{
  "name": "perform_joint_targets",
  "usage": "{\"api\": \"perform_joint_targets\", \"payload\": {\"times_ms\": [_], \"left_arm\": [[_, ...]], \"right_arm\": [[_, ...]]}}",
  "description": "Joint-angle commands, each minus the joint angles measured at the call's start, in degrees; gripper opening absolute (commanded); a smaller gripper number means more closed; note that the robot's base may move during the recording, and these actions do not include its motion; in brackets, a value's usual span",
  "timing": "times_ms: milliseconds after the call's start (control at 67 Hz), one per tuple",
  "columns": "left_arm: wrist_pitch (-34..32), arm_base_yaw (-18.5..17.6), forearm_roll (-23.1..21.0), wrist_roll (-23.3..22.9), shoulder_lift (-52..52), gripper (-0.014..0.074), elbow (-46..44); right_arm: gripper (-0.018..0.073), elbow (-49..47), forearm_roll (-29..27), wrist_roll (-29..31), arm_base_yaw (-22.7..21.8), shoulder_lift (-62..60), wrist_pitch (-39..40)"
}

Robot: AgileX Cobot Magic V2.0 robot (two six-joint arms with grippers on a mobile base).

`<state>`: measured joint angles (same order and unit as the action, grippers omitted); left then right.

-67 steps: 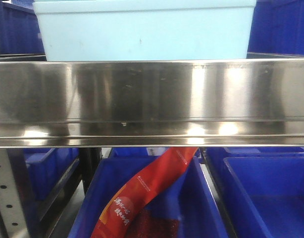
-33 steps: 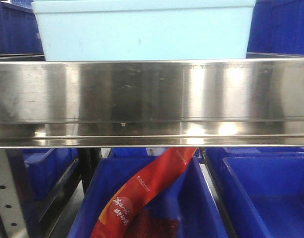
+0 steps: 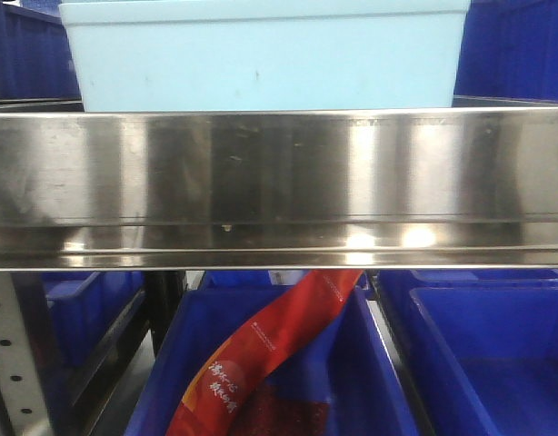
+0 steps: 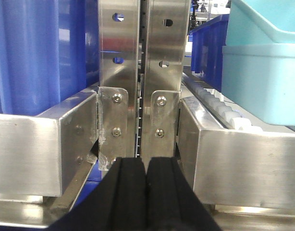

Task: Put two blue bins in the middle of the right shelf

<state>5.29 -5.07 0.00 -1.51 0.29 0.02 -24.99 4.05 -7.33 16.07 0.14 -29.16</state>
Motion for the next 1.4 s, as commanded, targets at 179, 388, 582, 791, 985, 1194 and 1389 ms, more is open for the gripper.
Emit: {"api": "perform_joint_targets", "payload": {"times_ms": [179, 388, 582, 791, 985, 1194, 1389], "left_arm": [[-1.3, 0.1, 0.0, 0.0, -0.3, -0.0111, 0.0], [-1.3, 0.1, 0.0, 0.0, -0.3, -0.0111, 0.0], [-1.3, 0.1, 0.0, 0.0, -0.3, -0.0111, 0.0], [-1.3, 0.1, 0.0, 0.0, -0.3, -0.0111, 0.0], [-1.3, 0.1, 0.0, 0.0, -0.3, -0.0111, 0.0], [-1.3, 0.1, 0.0, 0.0, -0.3, -0.0111, 0.0], [-1.3, 0.1, 0.0, 0.0, -0.3, -0.0111, 0.0]], "right_arm": [[-0.0162, 0.0, 0.6, 0.3, -0.4, -0.1, 1.2], [-0.0162, 0.0, 0.6, 0.3, -0.4, -0.1, 1.4], [-0.0162, 1.1, -2.1, 4.4, -5.3, -0.1, 2.6], [-0.0162, 11.4, -11.7, 13.5, -15.2, -0.1, 13.8], [-0.0162, 21.0, -13.1, 13.4, -18.4, -0.1, 20.9], [-0.0162, 25.0, -11.1, 13.2, -18.3, -0.1, 25.1], [-0.0162, 25.0, -7.7, 12.8, -18.3, -0.1, 24.9]]}}
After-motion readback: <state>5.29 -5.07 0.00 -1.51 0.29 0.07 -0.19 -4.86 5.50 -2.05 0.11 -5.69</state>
